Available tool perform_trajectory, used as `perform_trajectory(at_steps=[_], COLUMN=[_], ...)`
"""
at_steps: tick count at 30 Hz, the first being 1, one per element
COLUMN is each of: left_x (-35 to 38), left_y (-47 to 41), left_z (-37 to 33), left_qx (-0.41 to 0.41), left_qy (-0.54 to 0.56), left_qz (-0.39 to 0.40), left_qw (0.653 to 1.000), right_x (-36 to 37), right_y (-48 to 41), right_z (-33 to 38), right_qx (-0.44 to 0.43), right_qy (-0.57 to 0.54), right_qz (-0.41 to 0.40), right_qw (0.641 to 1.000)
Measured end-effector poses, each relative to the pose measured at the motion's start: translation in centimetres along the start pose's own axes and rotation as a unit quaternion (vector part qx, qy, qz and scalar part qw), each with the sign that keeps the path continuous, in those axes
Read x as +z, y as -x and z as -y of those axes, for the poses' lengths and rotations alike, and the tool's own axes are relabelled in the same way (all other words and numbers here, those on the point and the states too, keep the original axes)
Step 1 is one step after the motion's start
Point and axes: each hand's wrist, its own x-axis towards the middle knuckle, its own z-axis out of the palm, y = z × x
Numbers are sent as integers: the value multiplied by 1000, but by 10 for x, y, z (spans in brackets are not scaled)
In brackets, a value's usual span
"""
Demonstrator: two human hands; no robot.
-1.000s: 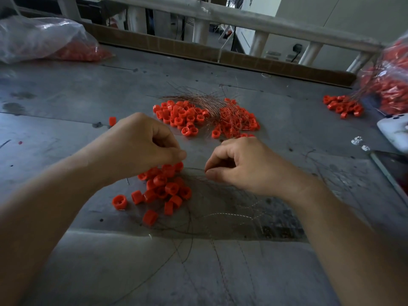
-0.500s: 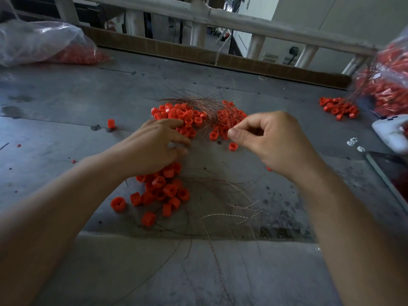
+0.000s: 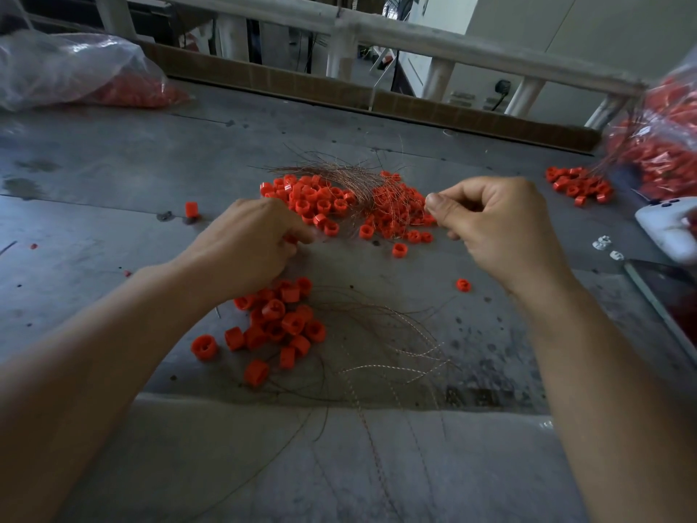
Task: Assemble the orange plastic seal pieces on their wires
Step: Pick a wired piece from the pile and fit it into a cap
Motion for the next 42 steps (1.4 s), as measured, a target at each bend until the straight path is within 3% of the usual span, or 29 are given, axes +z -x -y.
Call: perform_trajectory(at_steps=[5,9,17,22,26,31,37,42], left_x=[-7,-15,-19,-21,-20,-20,-18,-18], left_y=[4,10,19,20,20,19,20,20], left_z=[-5,-15,-20,-20,-22,-21,-21,-22], left_qx=[-24,-33,-44,-53,-51,-46,-46,-47], left_qy=[33,134,231,281,291,325,334,338], left_qz=[-73,-68,-56,-53,-54,-59,-61,-61], left_qw=[997,988,970,957,954,943,939,938], right_x=[13,26,27,13,-1,-10,-17,-9], right_y=[-3,-4,-5,-5,-6,-9,-12,-10], right_z=[-16,-23,-20,-8,-1,1,-2,-5], right_qx=[20,32,-22,-41,33,97,117,117], right_qy=[106,110,49,-118,-331,-476,-565,-529], right_qz=[80,151,56,-40,-93,-96,-112,-103], right_qw=[991,982,997,991,938,869,809,834])
